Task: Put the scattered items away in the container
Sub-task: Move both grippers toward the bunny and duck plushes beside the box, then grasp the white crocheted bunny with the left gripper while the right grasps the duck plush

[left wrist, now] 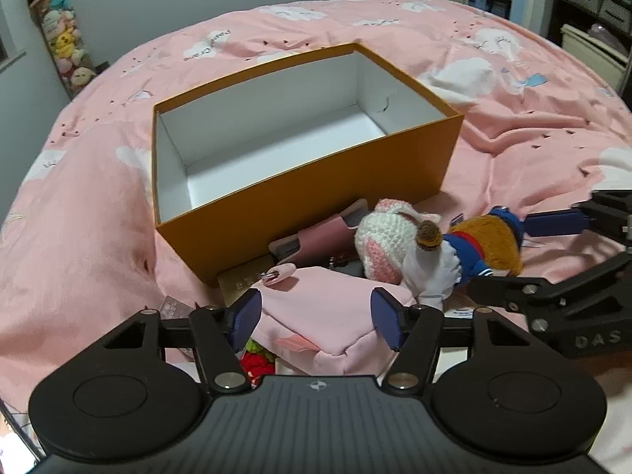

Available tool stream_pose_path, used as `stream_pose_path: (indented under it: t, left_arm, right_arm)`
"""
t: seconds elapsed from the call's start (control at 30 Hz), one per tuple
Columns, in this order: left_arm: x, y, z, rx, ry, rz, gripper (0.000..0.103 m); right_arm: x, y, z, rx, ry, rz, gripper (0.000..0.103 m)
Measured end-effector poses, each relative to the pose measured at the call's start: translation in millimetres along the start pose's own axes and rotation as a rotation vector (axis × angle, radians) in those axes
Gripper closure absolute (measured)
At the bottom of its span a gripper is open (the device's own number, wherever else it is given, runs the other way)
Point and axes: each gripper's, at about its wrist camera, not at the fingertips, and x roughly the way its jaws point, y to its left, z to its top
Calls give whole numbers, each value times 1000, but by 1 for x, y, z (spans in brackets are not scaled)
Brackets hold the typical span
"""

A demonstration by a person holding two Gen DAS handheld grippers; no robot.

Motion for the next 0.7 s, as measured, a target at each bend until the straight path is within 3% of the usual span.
stream_pose_path:
  t: [0.13, 0.27, 0.37, 0.53, 0.7]
  left_arm:
    - [-4, 7, 8, -27, -10, -89, 31]
    - [-2, 0, 16, 44, -22, -94, 31]
    - [3, -4, 16, 79, -6, -112, 32]
    - [15, -11, 16, 133, 19, -125, 32]
    - [17, -16, 14, 173, 23, -119, 32]
  right_arm:
    - [1, -3, 3, -4, 6, -1, 27]
    - [1, -11, 6, 12, 22, 11, 37]
    - [1, -11, 9, -18, 26, 11, 39]
    - [11, -3, 10, -193, 81, -9, 40]
    - [24, 3, 6, -387, 123, -17, 30]
